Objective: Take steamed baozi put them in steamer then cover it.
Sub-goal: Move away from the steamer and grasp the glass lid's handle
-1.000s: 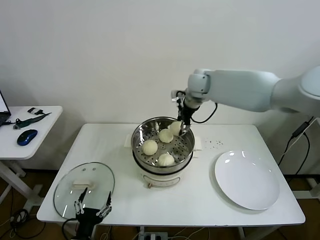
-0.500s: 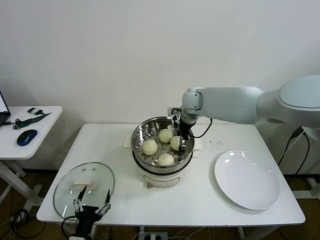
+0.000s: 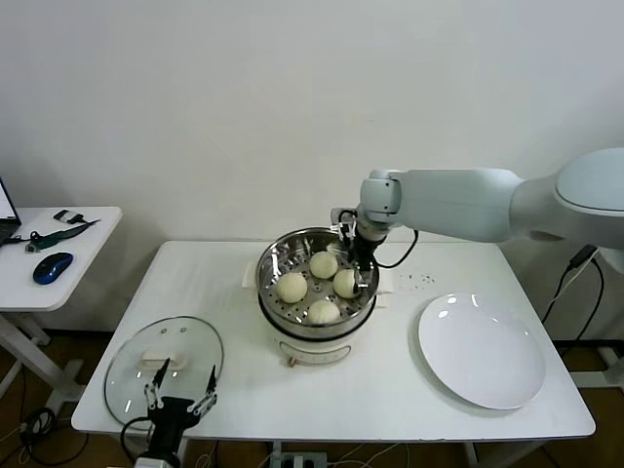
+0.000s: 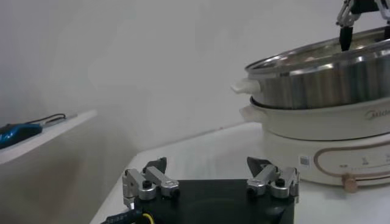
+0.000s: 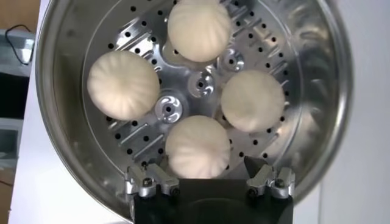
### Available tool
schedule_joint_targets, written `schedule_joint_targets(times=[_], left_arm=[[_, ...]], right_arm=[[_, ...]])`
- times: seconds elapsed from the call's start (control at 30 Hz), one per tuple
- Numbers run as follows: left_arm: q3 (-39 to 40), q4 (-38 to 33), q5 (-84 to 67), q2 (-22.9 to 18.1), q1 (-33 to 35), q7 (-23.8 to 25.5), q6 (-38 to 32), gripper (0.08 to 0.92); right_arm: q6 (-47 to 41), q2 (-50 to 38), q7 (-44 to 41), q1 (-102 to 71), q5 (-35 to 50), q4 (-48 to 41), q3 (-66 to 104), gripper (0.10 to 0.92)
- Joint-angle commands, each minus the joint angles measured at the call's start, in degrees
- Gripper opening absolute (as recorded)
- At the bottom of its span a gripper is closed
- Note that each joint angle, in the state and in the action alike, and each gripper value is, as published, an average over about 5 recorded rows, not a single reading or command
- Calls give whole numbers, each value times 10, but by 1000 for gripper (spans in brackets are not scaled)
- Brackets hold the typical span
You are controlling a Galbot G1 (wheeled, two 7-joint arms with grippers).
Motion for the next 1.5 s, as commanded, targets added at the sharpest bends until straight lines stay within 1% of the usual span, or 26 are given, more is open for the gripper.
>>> schedule_joint_targets(times=[0.03, 0.2, 0.37, 0.47, 0.57, 0.67, 0.77, 0.9, 1.07, 1.23, 1.33, 1.5], left_arm=[[0, -1, 3, 0, -2, 0, 1, 823], [-2, -1, 5, 1, -2, 0, 1, 823], [-2, 2, 10, 0, -1, 0, 1, 823], [-2, 0, 14, -1, -1, 0, 2, 823], [-4, -2, 18, -3, -4, 0, 2, 823], [-8, -2, 23, -4, -9, 0, 0, 823], [-13, -1, 28, -5, -16, 0, 0, 823], [-17, 1, 37, -5, -23, 0, 0, 823], [-21, -2, 68, -9, -32, 1, 0, 823], [-30, -5, 124, -8, -41, 9, 1, 823], [-40, -8, 183, -5, -47, 16, 2, 823], [-69, -10, 358, 2, -62, 27, 0, 823]], right_arm=[[27, -64, 5, 21, 4, 11, 52, 823], [59, -123, 15, 36, 24, 35, 81, 823], [75, -178, 34, 38, 18, 73, 110, 823], [121, -218, 98, 19, 11, 89, 131, 823], [186, -271, 202, -22, 10, 112, 162, 823], [239, -326, 284, -83, 12, 140, 210, 823], [276, -372, 331, -165, 8, 161, 300, 823], [306, -416, 364, -318, -13, 182, 462, 823], [310, -435, 385, -534, -43, 212, 694, 823], [297, -425, 385, -737, -90, 247, 915, 823], [287, -409, 384, -830, -113, 265, 1013, 823], [271, -364, 386, -939, -150, 283, 1123, 823]])
